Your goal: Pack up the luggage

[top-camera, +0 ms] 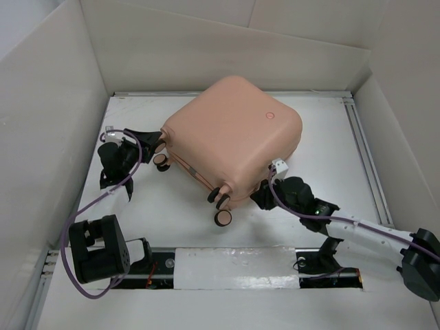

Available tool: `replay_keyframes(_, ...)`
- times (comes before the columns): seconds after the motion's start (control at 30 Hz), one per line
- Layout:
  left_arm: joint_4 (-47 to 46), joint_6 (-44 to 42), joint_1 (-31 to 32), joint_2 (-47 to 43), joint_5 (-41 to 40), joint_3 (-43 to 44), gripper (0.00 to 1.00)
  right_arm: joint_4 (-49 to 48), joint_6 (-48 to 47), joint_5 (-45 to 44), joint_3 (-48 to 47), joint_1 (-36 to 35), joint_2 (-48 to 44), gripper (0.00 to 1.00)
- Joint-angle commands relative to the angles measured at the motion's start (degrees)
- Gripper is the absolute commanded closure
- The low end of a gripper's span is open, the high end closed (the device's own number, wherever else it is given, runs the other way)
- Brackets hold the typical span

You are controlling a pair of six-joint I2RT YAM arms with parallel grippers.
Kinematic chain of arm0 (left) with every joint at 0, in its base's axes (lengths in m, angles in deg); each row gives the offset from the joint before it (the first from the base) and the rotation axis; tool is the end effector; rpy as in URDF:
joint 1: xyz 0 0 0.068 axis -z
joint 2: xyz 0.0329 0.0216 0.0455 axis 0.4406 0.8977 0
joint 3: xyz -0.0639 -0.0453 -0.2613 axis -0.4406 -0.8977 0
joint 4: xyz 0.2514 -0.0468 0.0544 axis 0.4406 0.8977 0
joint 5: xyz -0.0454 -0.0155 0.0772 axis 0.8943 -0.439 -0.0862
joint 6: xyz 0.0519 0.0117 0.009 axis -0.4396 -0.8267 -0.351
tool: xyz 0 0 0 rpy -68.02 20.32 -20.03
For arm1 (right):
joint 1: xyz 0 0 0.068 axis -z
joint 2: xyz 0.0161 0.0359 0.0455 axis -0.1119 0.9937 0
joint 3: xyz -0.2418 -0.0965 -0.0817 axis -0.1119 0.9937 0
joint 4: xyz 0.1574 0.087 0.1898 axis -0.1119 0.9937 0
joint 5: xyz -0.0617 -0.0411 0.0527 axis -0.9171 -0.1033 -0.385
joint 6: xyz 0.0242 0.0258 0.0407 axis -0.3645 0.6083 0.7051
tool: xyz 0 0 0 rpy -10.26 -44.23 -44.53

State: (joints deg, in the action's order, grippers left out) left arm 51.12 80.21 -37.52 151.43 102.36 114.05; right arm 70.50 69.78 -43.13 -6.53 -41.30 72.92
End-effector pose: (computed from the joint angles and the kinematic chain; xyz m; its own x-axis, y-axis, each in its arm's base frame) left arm 0.2591 0.0323 0.2483 -0.3556 -0.8387 -0.4125 0.1099 0.4008 -0.9096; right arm 0.1417 0.1530 0.2083 -0.5310 -0.0033 -0.8474 -0.5431 0.7690 0.3373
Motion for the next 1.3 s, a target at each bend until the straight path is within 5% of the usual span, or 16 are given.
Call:
replay_keyframes(0.0,-7.21,1.93,0.92,-5.60,8.23,3.82,1.00,-8.28,-0.97,2.50,-0.36,0.44,0.48,0.67)
replay_keyframes(0.17,-4.83,0.00,0.92,-6.12,8.23,3.82,1.00,-9.61,-0.97,1.72,0.26,0.44,-2.24,0.46)
replay_keyframes(0.23,-5.45,0.00,0.92,-6.12,7.70,3.03,1.00,-9.61,-1.49,1.10,0.26,0.44,-2.25,0.50)
replay_keyframes(0.4,-5.45,0.52,0.92,-7.44,8.23,3.03,1.00,-13.20,-1.49,0.39,1.92,0.44,-3.39,0.90)
replay_keyframes(0.5,-5.45,0.00,0.92,-7.97,8.23,2.33,1.00,-16.02,-0.44,1.96,3.24,0.44,-4.80,1.00)
replay_keyframes(0.63,-5.97,0.00,0.92,-7.97,8.23,0.75,1.00,-17.08,3.59,8.73,3.25,-0.69,-5.32,1.00)
replay_keyframes(0.93,-7.03,1.22,0.92,-9.02,8.23,-0.57,1.00,-5.12,15.29,11.47,-6.76,-23.87,-6.65,1.00)
replay_keyframes(1.27,-7.73,2.90,0.92,-13.50,7.17,-4.87,1.00,-18.57,19.96,-7.76,-13.35,-30.15,10.57,1.00)
